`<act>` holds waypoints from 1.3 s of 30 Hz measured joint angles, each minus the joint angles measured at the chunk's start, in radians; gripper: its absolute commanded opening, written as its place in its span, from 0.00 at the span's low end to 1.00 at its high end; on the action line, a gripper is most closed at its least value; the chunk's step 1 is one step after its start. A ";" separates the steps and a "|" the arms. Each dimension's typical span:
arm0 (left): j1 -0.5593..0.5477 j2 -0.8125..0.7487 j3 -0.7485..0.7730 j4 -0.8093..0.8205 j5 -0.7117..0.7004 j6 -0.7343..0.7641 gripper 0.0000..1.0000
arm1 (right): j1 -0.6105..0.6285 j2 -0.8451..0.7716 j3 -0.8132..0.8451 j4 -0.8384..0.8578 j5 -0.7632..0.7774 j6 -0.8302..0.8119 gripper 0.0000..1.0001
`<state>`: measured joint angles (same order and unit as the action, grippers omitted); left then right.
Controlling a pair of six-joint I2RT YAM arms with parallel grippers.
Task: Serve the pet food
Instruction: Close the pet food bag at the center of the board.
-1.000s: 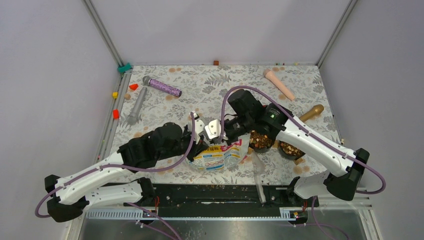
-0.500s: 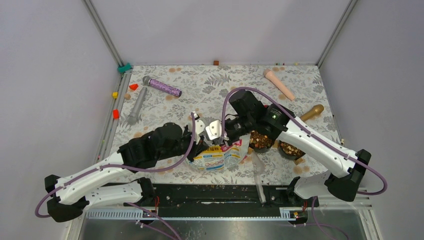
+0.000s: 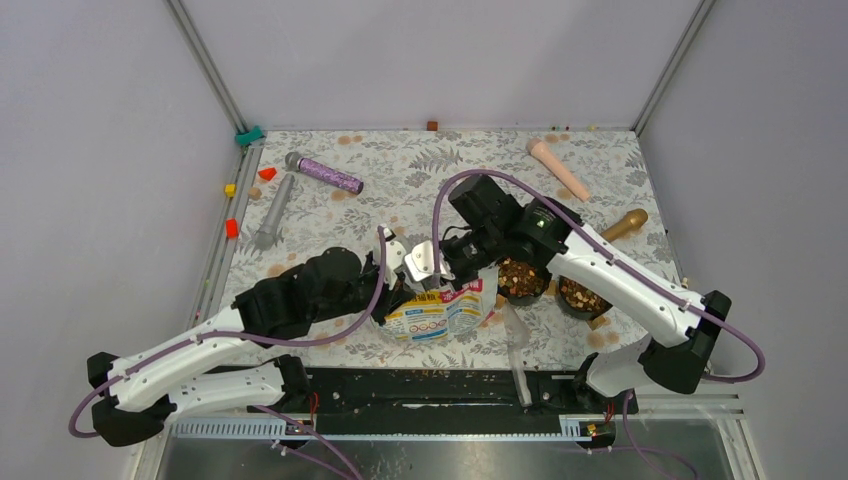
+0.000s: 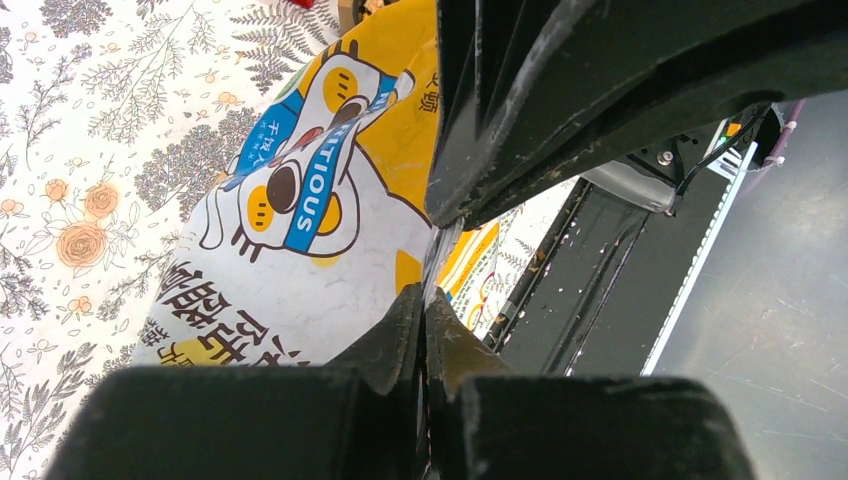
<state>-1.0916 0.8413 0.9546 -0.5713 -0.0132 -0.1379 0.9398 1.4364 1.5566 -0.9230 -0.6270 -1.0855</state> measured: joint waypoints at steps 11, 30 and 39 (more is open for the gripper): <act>-0.003 -0.010 0.000 0.016 -0.007 0.017 0.00 | 0.000 -0.050 -0.066 0.005 0.073 0.006 0.40; -0.003 -0.015 -0.002 0.023 -0.001 0.014 0.00 | -0.006 -0.165 -0.242 0.153 0.096 0.186 0.44; -0.003 -0.015 -0.002 0.021 0.001 0.028 0.00 | -0.007 -0.177 -0.240 0.240 0.021 0.274 0.42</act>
<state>-1.0950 0.8265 0.9524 -0.5503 -0.0124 -0.1097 0.9329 1.2594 1.3170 -0.6834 -0.6056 -0.8120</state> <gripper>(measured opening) 0.010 0.437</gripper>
